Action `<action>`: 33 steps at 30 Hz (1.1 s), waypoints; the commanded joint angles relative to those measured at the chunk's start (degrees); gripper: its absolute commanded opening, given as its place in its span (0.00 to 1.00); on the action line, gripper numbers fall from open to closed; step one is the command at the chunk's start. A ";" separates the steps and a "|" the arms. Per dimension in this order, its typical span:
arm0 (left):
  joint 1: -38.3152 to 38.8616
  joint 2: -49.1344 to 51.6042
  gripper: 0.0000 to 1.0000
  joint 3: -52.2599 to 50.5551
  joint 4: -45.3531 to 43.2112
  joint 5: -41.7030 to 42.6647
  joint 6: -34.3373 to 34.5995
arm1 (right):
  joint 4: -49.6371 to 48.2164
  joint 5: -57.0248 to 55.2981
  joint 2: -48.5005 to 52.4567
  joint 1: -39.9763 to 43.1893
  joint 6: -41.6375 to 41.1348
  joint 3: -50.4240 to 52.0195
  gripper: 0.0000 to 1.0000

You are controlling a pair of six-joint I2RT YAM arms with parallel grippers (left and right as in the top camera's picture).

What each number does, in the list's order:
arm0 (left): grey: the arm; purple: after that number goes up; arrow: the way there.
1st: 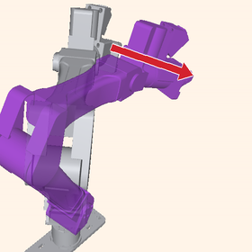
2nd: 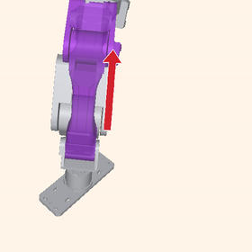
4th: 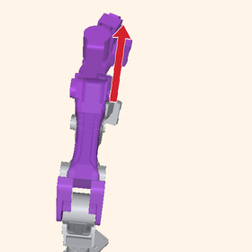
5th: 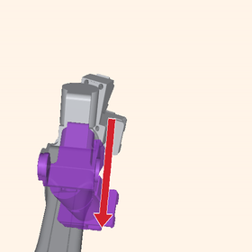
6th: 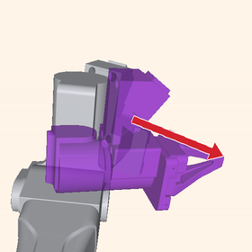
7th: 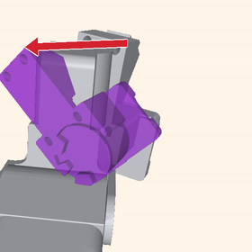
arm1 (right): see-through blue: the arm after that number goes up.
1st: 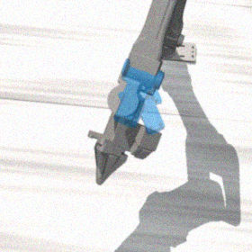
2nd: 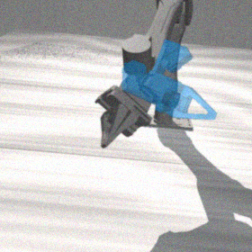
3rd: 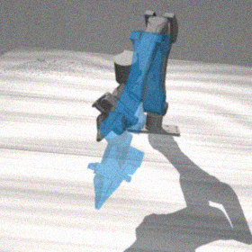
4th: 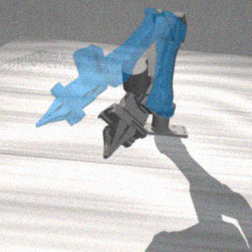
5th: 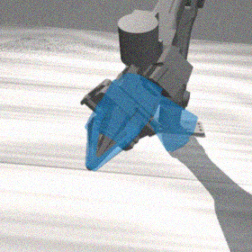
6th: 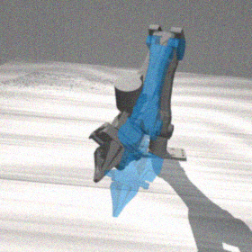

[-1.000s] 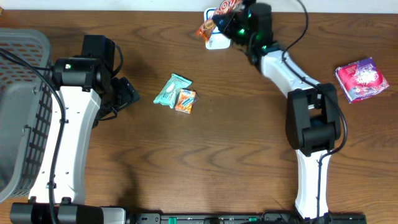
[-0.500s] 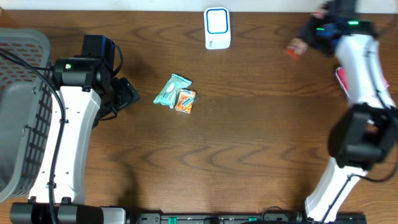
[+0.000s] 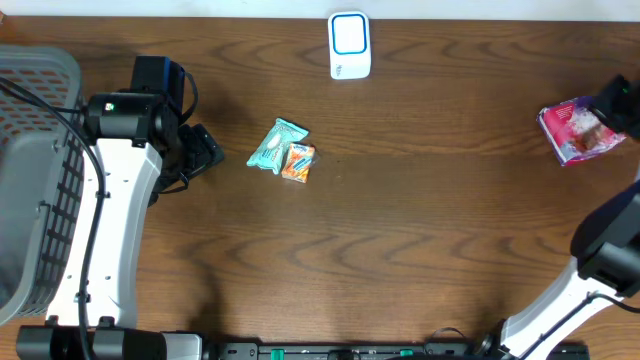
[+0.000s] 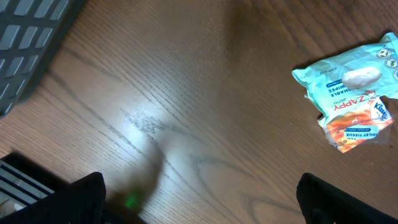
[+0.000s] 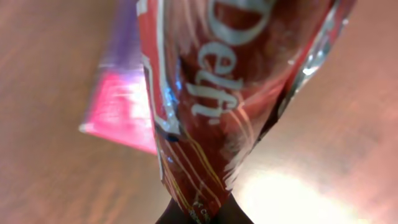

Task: Scan the item barcode
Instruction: 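Carry the bar right and place it beside the purple-red box, then reach the right gripper to the green and orange packs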

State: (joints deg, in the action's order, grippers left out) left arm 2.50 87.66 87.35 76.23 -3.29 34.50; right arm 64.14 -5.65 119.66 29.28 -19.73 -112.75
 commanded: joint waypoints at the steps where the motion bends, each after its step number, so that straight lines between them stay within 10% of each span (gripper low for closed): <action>1: -0.09 0.00 0.98 -0.24 0.22 -0.33 -0.11 | 1.31 -3.41 1.03 3.93 -1.29 0.07 0.01; 11: -0.09 0.00 0.98 -0.24 0.22 -0.33 -0.13 | -0.92 0.22 1.99 7.78 -4.70 7.48 0.02; 19: -0.09 0.00 0.98 -0.24 0.22 -0.33 -0.11 | -6.69 13.49 1.95 7.76 -1.86 12.26 0.47; 33: -0.09 0.00 0.98 -0.24 0.22 -0.33 -0.11 | 0.59 45.55 -5.70 3.04 -1.81 4.00 0.55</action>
State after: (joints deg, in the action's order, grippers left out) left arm 2.50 87.66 87.35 76.23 -3.31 34.50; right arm 64.58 23.79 118.56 36.16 -22.46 -106.98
